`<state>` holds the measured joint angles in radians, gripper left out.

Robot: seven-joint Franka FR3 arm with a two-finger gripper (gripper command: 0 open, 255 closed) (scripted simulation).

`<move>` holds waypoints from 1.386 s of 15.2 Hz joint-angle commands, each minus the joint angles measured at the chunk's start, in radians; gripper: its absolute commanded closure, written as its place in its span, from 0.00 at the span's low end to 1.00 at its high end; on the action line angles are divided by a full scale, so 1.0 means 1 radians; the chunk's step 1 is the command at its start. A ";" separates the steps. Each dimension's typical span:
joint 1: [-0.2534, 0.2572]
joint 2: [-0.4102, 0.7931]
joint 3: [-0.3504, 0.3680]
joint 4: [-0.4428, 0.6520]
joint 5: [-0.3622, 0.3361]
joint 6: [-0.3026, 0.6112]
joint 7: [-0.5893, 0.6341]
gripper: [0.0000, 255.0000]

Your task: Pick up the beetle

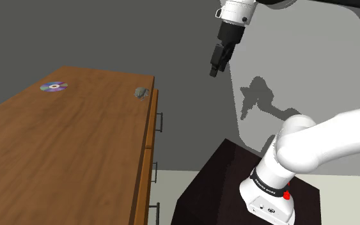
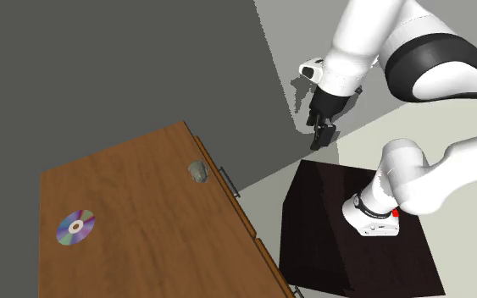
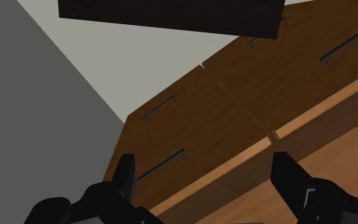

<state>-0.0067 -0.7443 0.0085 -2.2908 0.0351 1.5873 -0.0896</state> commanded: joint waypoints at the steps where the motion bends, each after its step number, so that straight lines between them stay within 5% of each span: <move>1: 0.000 0.000 0.000 0.000 0.000 0.000 0.000 0.00; 10: -0.058 0.333 0.182 0.154 -0.005 0.135 0.376 0.00; 21: -0.085 0.828 0.284 0.533 -0.160 0.142 0.830 0.00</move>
<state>-0.0928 0.0431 0.2908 -1.7985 -0.1093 1.7414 0.6996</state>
